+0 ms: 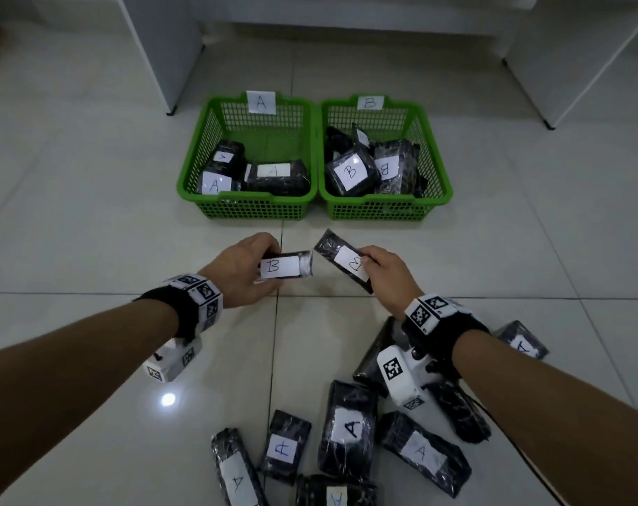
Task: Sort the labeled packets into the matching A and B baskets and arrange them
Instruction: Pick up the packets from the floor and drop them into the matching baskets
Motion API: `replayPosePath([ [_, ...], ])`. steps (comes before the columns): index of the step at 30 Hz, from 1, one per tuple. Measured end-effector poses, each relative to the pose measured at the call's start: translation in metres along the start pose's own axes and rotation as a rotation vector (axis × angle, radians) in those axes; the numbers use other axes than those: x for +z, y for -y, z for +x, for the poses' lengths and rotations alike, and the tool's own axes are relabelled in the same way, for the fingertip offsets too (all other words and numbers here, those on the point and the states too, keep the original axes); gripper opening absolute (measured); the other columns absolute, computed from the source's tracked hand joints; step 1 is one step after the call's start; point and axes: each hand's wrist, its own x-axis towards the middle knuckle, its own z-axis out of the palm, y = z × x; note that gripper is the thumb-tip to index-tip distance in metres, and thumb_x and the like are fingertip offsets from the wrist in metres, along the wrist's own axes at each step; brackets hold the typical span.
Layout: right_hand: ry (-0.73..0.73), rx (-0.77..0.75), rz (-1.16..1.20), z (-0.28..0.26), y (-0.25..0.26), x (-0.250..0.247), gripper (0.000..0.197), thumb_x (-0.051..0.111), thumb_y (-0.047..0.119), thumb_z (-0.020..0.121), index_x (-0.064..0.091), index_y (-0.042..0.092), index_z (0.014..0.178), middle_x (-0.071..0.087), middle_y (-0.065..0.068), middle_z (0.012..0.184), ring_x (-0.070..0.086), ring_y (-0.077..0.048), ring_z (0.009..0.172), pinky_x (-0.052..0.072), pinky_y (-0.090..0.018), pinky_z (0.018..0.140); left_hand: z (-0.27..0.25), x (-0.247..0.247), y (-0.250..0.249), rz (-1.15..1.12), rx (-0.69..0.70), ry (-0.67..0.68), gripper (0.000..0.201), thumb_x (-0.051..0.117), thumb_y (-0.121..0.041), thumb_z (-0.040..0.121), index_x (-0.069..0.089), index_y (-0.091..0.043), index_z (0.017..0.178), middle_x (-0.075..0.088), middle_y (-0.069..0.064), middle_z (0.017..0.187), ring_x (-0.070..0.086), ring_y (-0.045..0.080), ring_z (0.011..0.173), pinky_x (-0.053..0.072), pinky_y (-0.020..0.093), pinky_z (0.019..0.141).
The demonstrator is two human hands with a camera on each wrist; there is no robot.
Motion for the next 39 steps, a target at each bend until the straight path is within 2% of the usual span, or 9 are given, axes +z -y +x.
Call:
replayPosePath([
  [3, -0.007, 0.020, 0.159, -0.001, 0.022, -0.001, 0.018, 0.063, 0.022, 0.094, 0.072, 0.014, 0.108, 0.070, -0.003, 0.102, 0.063, -0.021, 0.095, 0.046, -0.031, 0.081, 0.008, -0.015, 0.001, -0.001, -0.106, -0.134, 0.049, 0.080, -0.035, 0.078, 0.050, -0.016, 0.112, 0.061, -0.002, 0.102, 0.060, 0.016, 0.083, 0.052, 0.033, 0.072],
  [11, -0.037, -0.057, 0.094, 0.012, 0.052, 0.004, 0.049, 0.074, 0.022, 0.083, 0.059, 0.019, 0.129, 0.062, 0.000, 0.114, 0.061, -0.020, 0.101, 0.051, -0.037, 0.087, 0.038, -0.049, 0.016, -0.009, -0.261, -0.381, 0.048, 0.078, -0.032, 0.080, 0.054, -0.014, 0.117, 0.063, 0.003, 0.109, 0.061, 0.021, 0.095, 0.045, 0.027, 0.073],
  [16, -0.176, -0.173, 0.012, 0.036, 0.056, -0.003, 0.046, 0.071, 0.024, 0.086, 0.047, 0.021, 0.124, 0.062, 0.003, 0.102, 0.062, -0.017, 0.084, 0.052, -0.039, 0.071, 0.090, -0.064, 0.017, -0.029, -0.356, -0.519, 0.047, 0.075, -0.039, 0.082, 0.056, -0.015, 0.118, 0.065, 0.005, 0.111, 0.062, 0.024, 0.097, 0.053, 0.037, 0.082],
  [18, -0.246, -0.226, -0.016, 0.048, 0.057, -0.005, 0.036, 0.069, 0.024, 0.087, 0.049, 0.022, 0.116, 0.063, 0.001, 0.099, 0.059, -0.017, 0.078, 0.046, -0.034, 0.064, 0.109, -0.064, 0.013, -0.039, -0.337, -0.528, 0.046, 0.076, -0.040, 0.082, 0.057, -0.015, 0.116, 0.065, 0.004, 0.110, 0.061, 0.023, 0.096, 0.050, 0.034, 0.080],
  [20, -0.360, -0.257, -0.045, 0.060, 0.056, -0.010, 0.034, 0.068, 0.023, 0.087, 0.052, 0.017, 0.115, 0.059, -0.002, 0.104, 0.057, -0.020, 0.083, 0.044, -0.031, 0.070, 0.130, -0.065, 0.007, -0.041, -0.306, -0.533, 0.046, 0.075, -0.042, 0.082, 0.059, -0.014, 0.115, 0.065, 0.005, 0.109, 0.061, 0.023, 0.097, 0.047, 0.031, 0.078],
  [24, -0.625, -0.221, -0.231, 0.088, 0.047, -0.036, 0.038, 0.070, 0.027, 0.087, 0.058, 0.008, 0.117, 0.052, -0.009, 0.112, 0.049, -0.026, 0.102, 0.042, -0.038, 0.087, 0.179, -0.063, -0.009, -0.084, -0.270, -0.532, 0.041, 0.071, -0.039, 0.086, 0.052, -0.017, 0.115, 0.066, 0.005, 0.106, 0.063, 0.025, 0.092, 0.049, 0.034, 0.075],
  [28, -0.787, -0.127, -0.262, 0.120, 0.024, -0.078, 0.037, 0.070, 0.028, 0.089, 0.057, 0.011, 0.120, 0.058, -0.014, 0.112, 0.052, -0.033, 0.104, 0.045, -0.042, 0.085, 0.228, -0.047, -0.028, -0.027, -0.194, -0.468, 0.024, 0.065, -0.033, 0.091, 0.047, -0.018, 0.097, 0.060, 0.005, 0.097, 0.057, 0.026, 0.083, 0.037, 0.030, 0.067],
  [35, -0.715, 0.028, -0.284, 0.174, -0.015, -0.108, 0.025, 0.075, 0.033, 0.089, 0.064, 0.013, 0.101, 0.055, -0.010, 0.109, 0.061, -0.034, 0.091, 0.044, -0.031, 0.073, 0.302, -0.017, -0.056, 0.033, -0.227, -0.307, 0.026, 0.069, -0.037, 0.087, 0.050, -0.019, 0.088, 0.057, 0.001, 0.088, 0.056, 0.023, 0.077, 0.033, 0.028, 0.061],
  [39, -0.635, -0.047, -0.386, 0.175, -0.030, -0.096, 0.033, 0.062, 0.040, 0.097, 0.074, 0.009, 0.097, 0.064, -0.009, 0.100, 0.058, -0.028, 0.093, 0.046, -0.032, 0.074, 0.325, -0.008, -0.068, 0.118, -0.189, -0.259, 0.023, 0.072, -0.032, 0.085, 0.056, -0.017, 0.088, 0.049, 0.000, 0.098, 0.051, 0.019, 0.080, 0.037, 0.028, 0.068],
])
